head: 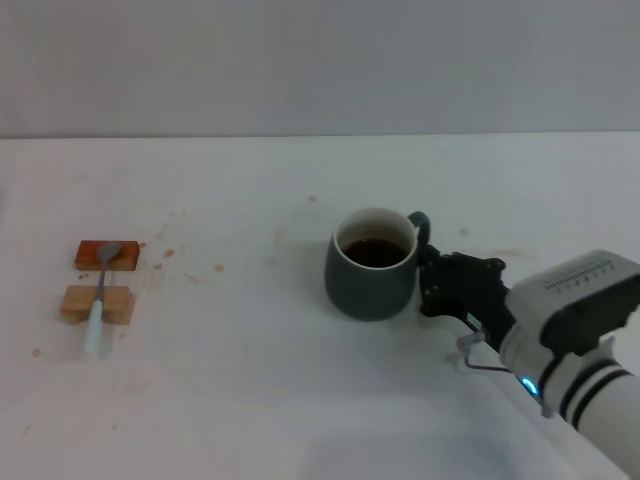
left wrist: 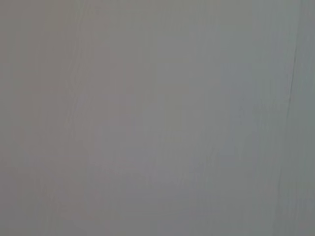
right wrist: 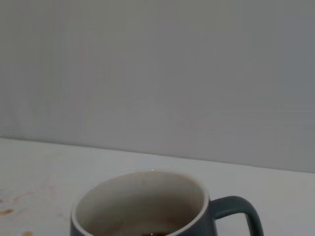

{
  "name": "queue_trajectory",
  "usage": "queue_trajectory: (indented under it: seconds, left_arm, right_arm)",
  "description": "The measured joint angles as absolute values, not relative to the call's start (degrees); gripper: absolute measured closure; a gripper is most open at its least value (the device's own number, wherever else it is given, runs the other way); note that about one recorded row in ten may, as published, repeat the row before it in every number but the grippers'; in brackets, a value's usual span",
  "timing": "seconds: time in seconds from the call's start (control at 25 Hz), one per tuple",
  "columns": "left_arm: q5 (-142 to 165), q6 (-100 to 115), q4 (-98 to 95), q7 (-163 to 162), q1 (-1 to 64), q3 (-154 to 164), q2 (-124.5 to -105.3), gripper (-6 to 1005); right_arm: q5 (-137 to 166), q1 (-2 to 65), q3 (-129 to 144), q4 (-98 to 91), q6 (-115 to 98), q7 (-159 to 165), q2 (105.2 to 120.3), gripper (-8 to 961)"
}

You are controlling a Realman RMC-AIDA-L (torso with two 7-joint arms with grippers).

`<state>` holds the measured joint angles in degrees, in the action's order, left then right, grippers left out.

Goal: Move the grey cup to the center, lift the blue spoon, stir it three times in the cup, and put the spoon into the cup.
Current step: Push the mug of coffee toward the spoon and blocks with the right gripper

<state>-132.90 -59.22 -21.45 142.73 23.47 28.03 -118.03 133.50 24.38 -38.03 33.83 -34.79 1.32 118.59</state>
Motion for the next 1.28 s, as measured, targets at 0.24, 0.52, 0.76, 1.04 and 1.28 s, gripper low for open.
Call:
queue_trajectory:
  seconds: [0.24, 0.52, 0.76, 1.04, 1.28]
  left_arm:
    - [-132.9, -59.4, -21.4, 142.7, 23.4, 27.9, -118.03, 306]
    - [-132.9, -59.5, -21.4, 142.7, 23.4, 27.9, -118.03, 305]
    - [-132.9, -60.0, -21.4, 142.7, 23.4, 27.9, -118.03, 305]
    - [-132.9, -60.7, -21.4, 142.4, 23.5, 27.9, -118.03, 305]
    - [-132.9, -62.0, -21.4, 140.1, 22.9, 28.0, -118.03, 306]
  right_arm:
    - [137.2, 27.0, -38.5, 35.5, -29.5, 1.3, 118.57, 905]
    - [137.6, 29.7, -38.6, 36.1, -26.0, 1.6, 118.56, 905]
    - [137.6, 31.1, -38.7, 37.4, -24.3, 1.7, 118.62, 905]
    - [137.3, 32.6, -39.5, 38.7, -21.5, 1.9, 119.0, 905]
    - [137.2, 33.7, -40.7, 39.0, -20.7, 2.3, 119.39, 905]
